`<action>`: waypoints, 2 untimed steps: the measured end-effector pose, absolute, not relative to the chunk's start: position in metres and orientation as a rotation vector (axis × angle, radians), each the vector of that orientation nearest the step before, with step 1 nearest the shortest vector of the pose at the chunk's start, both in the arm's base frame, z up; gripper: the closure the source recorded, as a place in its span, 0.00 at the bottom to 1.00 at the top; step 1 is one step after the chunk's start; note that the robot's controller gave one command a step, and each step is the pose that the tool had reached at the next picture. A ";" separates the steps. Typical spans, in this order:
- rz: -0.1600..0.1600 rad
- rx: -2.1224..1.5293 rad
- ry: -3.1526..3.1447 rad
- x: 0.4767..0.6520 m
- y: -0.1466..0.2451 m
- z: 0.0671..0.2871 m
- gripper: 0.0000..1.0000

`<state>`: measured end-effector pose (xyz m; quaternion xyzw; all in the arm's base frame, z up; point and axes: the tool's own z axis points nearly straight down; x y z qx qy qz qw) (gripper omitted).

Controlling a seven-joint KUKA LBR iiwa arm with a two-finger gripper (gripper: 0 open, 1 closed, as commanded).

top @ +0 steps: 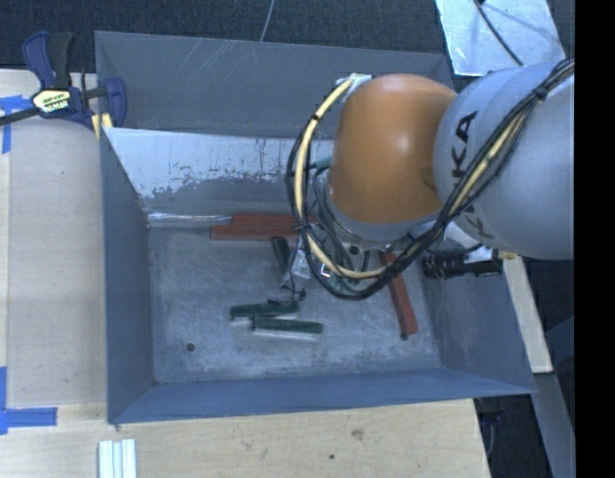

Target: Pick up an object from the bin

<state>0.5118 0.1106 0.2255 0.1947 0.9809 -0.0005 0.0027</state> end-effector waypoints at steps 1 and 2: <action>0.000 0.659 3.066 0.565 0.090 0.154 1.00; 0.000 0.796 3.038 0.506 0.112 0.158 0.00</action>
Offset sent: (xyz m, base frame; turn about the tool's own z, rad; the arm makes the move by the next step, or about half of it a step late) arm -0.0062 0.0015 -0.0676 0.1222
